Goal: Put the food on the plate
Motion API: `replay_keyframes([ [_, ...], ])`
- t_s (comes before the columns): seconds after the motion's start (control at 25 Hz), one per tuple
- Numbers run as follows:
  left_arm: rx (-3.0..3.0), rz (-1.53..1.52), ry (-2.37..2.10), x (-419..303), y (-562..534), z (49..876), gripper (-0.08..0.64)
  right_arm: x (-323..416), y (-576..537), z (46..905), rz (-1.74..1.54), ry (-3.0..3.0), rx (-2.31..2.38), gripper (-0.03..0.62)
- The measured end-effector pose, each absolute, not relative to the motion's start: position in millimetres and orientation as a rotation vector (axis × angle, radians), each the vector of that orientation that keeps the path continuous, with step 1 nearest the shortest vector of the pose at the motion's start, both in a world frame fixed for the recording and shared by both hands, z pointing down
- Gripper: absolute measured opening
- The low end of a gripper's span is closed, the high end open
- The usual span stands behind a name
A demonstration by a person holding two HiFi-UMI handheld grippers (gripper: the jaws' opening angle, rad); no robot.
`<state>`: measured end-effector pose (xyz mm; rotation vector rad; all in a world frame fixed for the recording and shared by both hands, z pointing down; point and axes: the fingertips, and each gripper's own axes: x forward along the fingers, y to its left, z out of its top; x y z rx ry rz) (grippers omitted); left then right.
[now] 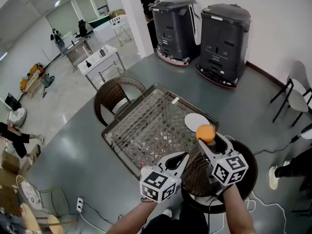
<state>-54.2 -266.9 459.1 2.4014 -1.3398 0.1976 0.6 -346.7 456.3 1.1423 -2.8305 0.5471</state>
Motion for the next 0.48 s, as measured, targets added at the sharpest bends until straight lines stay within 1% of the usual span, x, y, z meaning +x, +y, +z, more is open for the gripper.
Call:
replay_keyframes([
  [0.48, 2.226, 0.268, -1.398, -58.2, -338.4, 521.5, 0.008, -0.4, -445.9, 553.6, 0.669, -2.683, 1.041, 0.282],
])
